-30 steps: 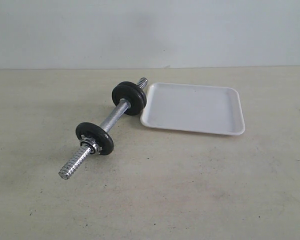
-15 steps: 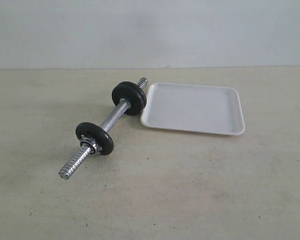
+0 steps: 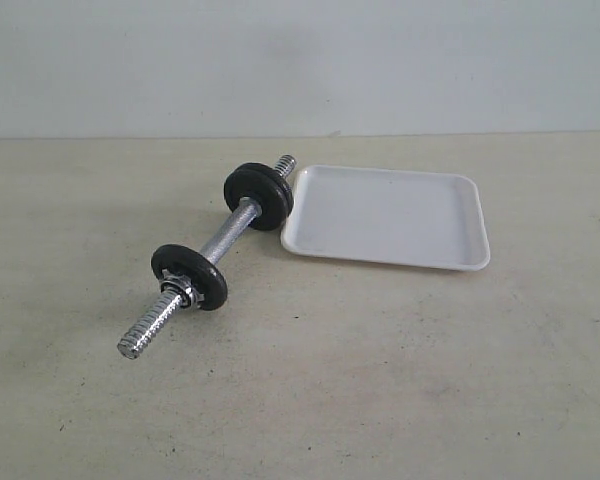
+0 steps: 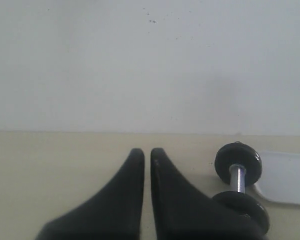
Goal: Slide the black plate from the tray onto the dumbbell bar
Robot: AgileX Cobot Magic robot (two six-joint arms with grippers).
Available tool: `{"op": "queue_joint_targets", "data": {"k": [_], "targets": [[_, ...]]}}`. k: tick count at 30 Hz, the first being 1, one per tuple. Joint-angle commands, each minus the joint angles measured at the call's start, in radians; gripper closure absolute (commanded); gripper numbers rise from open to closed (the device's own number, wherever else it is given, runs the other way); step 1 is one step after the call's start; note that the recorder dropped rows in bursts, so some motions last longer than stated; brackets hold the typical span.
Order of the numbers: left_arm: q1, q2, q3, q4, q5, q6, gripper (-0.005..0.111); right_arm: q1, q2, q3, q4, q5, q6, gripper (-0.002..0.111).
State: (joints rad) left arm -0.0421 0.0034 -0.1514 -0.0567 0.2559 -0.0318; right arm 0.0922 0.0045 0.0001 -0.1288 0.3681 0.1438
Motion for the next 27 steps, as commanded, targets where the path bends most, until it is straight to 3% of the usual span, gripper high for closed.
{"op": "queue_joint_targets", "data": {"k": [1, 8, 19, 27], "targets": [[0.002, -0.003, 0.067, 0.057, -0.072, -0.065, 0.102, -0.002, -0.004, 0.000, -0.010, -0.004, 0.004, 0.104], [0.002, -0.003, 0.151, 0.084, -0.142, -0.065, 0.102, -0.002, -0.004, 0.000, -0.010, -0.004, 0.005, 0.104], [0.002, -0.003, 0.151, 0.131, 0.048, -0.015, 0.102, -0.002, -0.004, 0.000, -0.010, -0.004, 0.005, 0.104], [0.002, -0.003, 0.151, 0.131, 0.048, -0.012, 0.102, -0.002, -0.004, 0.000, -0.010, -0.004, 0.009, 0.104]]}}
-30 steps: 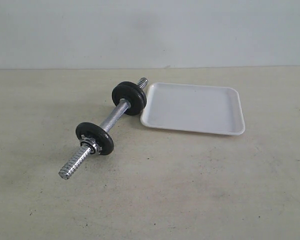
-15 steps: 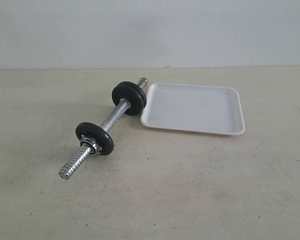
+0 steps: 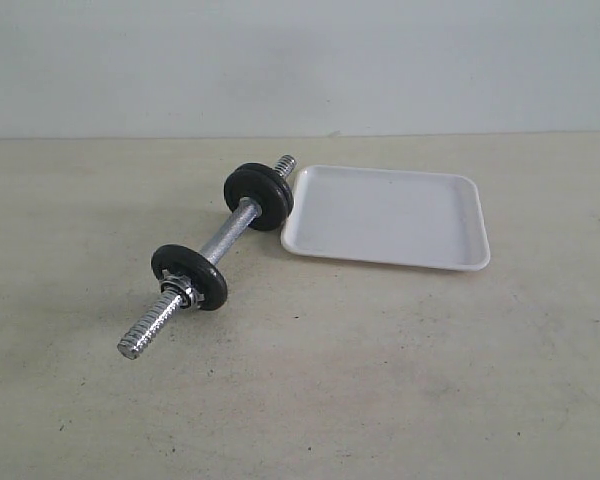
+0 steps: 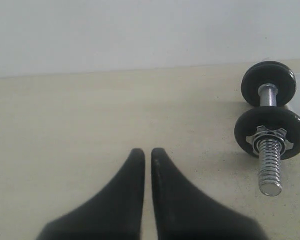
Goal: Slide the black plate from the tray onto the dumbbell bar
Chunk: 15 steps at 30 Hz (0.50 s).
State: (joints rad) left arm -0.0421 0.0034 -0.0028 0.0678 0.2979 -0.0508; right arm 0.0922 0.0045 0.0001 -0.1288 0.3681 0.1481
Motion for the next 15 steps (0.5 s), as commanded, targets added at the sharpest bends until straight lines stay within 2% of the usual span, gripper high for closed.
{"op": "queue_joint_targets", "data": {"k": [1, 15], "targets": [[0.002, -0.003, 0.003, 0.007, 0.006, 0.007, 0.102, -0.002, -0.004, 0.000, -0.010, -0.004, 0.004, 0.104], [0.002, -0.003, 0.003, 0.005, -0.002, 0.007, 0.102, -0.002, -0.004, 0.000, -0.010, -0.004, 0.004, 0.104]]}}
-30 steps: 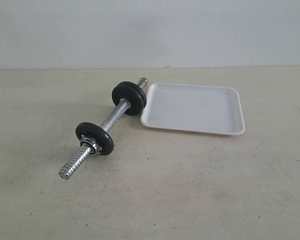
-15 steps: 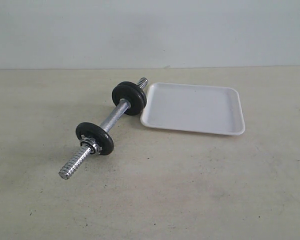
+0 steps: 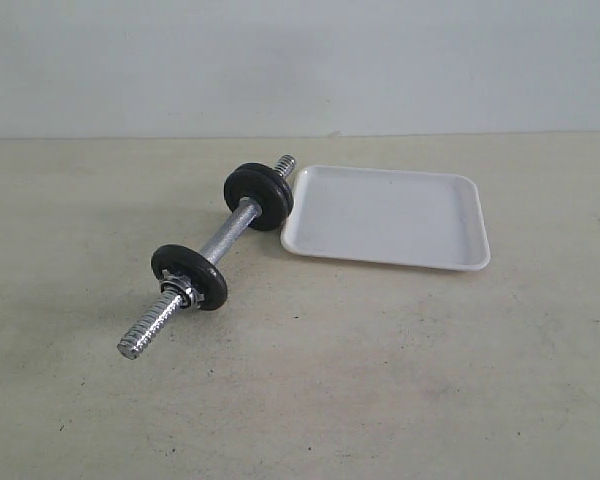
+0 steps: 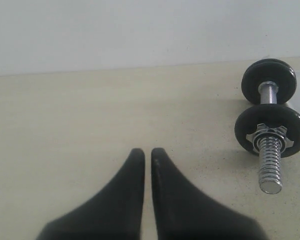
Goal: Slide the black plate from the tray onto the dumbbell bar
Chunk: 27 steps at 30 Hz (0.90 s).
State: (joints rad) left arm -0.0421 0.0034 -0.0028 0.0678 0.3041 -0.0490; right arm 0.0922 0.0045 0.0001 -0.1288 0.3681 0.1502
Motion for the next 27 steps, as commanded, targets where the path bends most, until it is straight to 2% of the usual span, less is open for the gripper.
{"op": "queue_joint_targets", "data": {"k": [1, 20, 27], "targets": [[0.002, -0.003, 0.003, 0.005, -0.009, 0.005, 0.102, -0.002, -0.004, 0.000, -0.010, -0.004, 0.002, 0.104], [0.002, -0.003, 0.003, 0.005, -0.009, 0.005, 0.102, -0.002, -0.004, 0.000, -0.010, -0.004, 0.001, 0.104], [0.063, -0.003, 0.003, 0.005, -0.008, 0.005, 0.102, -0.002, -0.004, 0.000, -0.010, -0.004, 0.001, 0.104]]}}
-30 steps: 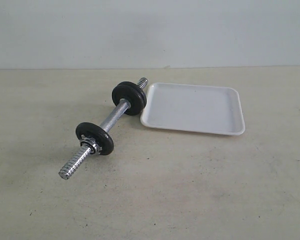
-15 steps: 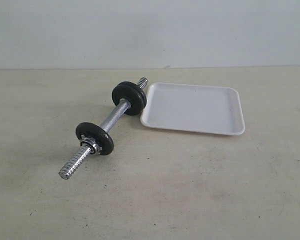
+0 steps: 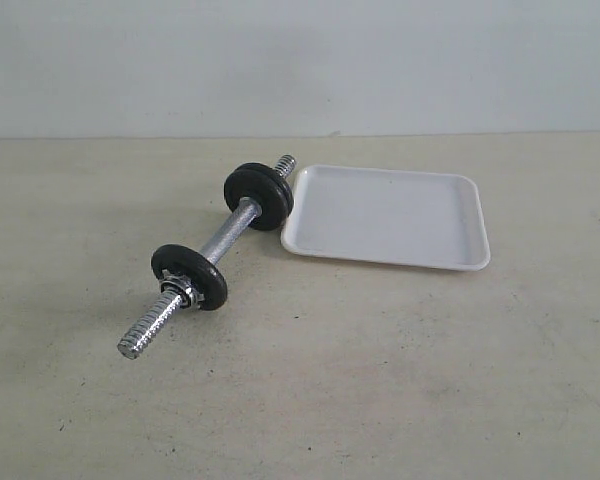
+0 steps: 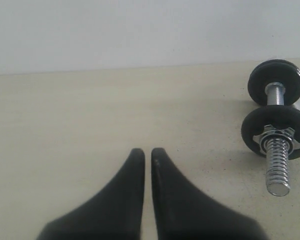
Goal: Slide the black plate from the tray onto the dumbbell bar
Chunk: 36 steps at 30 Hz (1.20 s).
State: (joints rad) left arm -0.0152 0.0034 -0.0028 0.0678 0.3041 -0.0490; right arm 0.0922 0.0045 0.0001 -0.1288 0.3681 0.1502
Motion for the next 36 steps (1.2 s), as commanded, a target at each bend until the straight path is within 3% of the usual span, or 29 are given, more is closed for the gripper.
{"op": "queue_joint_targets", "data": {"k": [1, 36], "targets": [[0.045, -0.003, 0.003, 0.005, -0.008, 0.005, 0.102, -0.002, -0.004, 0.000, -0.010, -0.004, 0.001, 0.104], [0.065, -0.003, 0.003, 0.005, -0.008, 0.005, 0.102, -0.002, -0.004, 0.000, 0.001, -0.022, 0.001, 0.104]]}}
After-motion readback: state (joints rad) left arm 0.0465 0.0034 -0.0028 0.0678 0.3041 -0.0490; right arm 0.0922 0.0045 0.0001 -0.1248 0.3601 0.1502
